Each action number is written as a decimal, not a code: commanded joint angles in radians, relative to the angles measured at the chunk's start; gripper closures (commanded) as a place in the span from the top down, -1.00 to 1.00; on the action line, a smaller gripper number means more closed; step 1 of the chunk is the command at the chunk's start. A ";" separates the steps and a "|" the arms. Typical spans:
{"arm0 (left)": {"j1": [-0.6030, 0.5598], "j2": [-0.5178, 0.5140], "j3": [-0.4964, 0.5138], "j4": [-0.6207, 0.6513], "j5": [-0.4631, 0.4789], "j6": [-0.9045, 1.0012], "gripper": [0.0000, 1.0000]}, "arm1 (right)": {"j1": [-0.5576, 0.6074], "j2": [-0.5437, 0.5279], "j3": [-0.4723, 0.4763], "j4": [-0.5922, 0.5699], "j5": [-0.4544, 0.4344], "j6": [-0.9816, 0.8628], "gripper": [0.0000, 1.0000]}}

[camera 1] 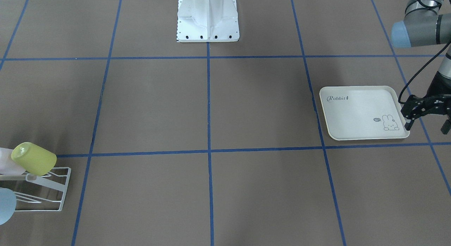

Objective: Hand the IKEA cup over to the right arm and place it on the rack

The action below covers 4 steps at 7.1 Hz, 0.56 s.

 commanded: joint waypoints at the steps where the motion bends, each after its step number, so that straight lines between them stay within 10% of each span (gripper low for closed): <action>1: 0.000 -0.001 0.003 -0.002 0.000 -0.002 1.00 | -0.003 -0.006 -0.002 -0.001 -0.006 -0.001 -0.40; 4: 0.000 -0.003 0.003 -0.002 0.000 -0.003 1.00 | -0.012 -0.009 -0.005 -0.009 -0.006 -0.002 -0.40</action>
